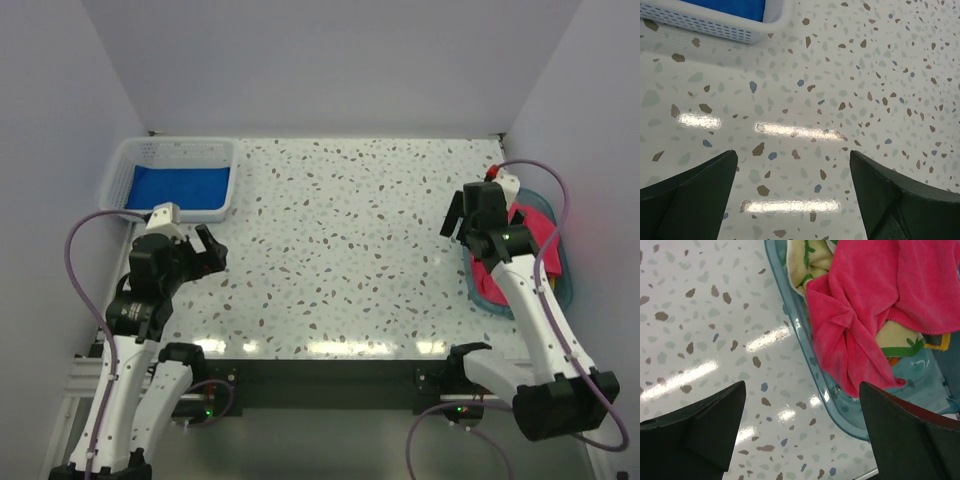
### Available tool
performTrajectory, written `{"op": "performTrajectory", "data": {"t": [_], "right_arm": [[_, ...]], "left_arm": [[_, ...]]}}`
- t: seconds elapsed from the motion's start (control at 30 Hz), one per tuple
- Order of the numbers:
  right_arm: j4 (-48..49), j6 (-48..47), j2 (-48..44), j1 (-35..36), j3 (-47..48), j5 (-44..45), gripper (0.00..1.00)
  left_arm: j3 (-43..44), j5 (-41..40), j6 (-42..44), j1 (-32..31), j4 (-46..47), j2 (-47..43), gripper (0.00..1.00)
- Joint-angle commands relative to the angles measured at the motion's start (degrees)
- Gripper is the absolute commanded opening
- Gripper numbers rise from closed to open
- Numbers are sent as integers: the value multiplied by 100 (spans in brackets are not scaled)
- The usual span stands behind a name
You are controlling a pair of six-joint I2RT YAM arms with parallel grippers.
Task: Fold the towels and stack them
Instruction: Grab crumpled towel
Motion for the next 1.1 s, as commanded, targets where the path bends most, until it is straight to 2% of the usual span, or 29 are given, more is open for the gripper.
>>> {"op": "performTrajectory", "data": {"t": [0.0, 0.13, 0.27, 0.43, 0.7, 0.97, 1.0, 1.07], "right_arm": [[811, 450, 534, -506, -43, -47, 98], [1155, 739, 1219, -928, 18, -451, 96], [1637, 1030, 1642, -1498, -131, -750, 92], [1981, 1372, 1897, -1965, -473, -882, 86], [2403, 1716, 2091, -2247, -843, -891, 76], [2702, 1830, 2398, -2397, -1081, -909, 74], [2711, 1804, 2390, -2397, -1089, -917, 72], [2711, 1760, 2355, -2397, -1072, -952, 57]], "left_arm": [[-254, 531, 251, 29, 698, 115, 100], [-641, 1172, 427, 29, 1234, 124, 100], [-1036, 1262, 532, 29, 1752, -34, 100], [-1151, 1332, 568, 29, 1824, -148, 100], [-1222, 1543, 577, 2, 1929, -158, 100], [-1230, 1569, 594, -41, 1947, -131, 100], [-1239, 1578, 594, -41, 1938, -140, 100], [-1239, 1587, 585, -50, 1938, -149, 100]]}}
